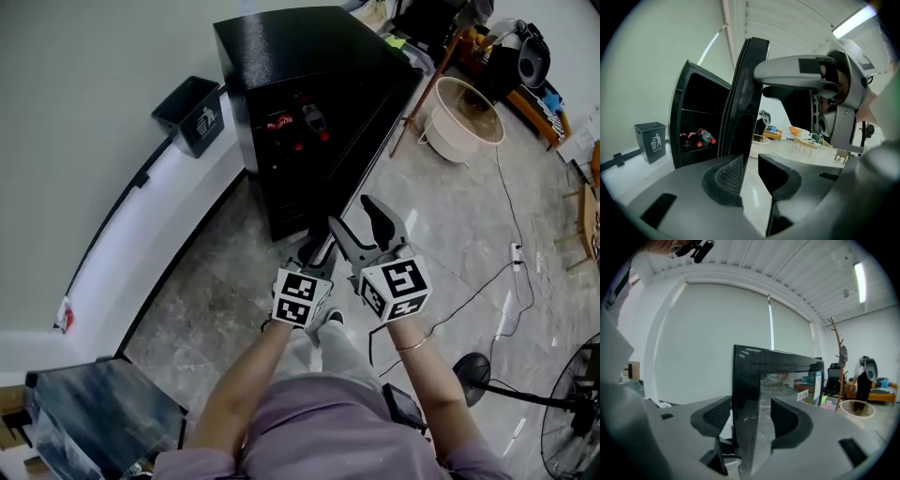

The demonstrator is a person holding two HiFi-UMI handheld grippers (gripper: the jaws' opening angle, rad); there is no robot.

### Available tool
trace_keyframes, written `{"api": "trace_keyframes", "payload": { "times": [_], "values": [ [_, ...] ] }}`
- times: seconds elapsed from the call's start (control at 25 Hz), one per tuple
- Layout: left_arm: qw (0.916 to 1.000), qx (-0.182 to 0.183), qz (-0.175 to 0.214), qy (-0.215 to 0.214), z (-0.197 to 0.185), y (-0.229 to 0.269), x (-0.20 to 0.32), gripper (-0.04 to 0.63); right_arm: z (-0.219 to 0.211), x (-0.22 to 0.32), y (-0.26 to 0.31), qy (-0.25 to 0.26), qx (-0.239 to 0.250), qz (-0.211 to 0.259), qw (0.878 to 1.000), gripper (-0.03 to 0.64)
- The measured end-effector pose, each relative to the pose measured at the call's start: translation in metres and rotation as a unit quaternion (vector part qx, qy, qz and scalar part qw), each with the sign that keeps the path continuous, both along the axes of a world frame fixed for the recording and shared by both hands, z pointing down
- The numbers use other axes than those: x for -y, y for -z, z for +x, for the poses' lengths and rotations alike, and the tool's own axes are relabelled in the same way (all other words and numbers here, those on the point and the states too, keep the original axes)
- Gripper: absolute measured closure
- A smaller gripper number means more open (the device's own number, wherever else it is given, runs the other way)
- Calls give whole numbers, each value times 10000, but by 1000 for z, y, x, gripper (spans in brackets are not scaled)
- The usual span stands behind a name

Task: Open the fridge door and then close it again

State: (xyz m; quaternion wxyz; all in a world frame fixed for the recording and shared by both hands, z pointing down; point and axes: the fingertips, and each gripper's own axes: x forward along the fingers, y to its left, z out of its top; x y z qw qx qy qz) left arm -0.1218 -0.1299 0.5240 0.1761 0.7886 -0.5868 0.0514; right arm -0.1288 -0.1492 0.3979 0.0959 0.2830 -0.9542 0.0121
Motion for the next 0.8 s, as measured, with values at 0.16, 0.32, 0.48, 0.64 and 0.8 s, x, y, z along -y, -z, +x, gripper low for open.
{"api": "trace_keyframes", "payload": {
  "times": [0.16,0.32,0.48,0.64,0.8],
  "values": [
    [9999,32,-41,-97,14,0,-3,506,8,-3,-2,93,-170,233,9995,353],
    [9999,72,-50,-98,21,0,-3,499,11,-10,-2,301,-146,314,9989,425],
    [9999,94,-85,-63,32,2,-5,491,21,-11,-2,449,-105,299,9985,428],
    [9999,80,-85,-126,52,2,-8,472,37,-13,-2,562,-77,285,9980,433],
    [9992,-294,-187,-214,62,9,-18,445,55,-16,-1,685,-21,237,9974,442]
  ]
}}
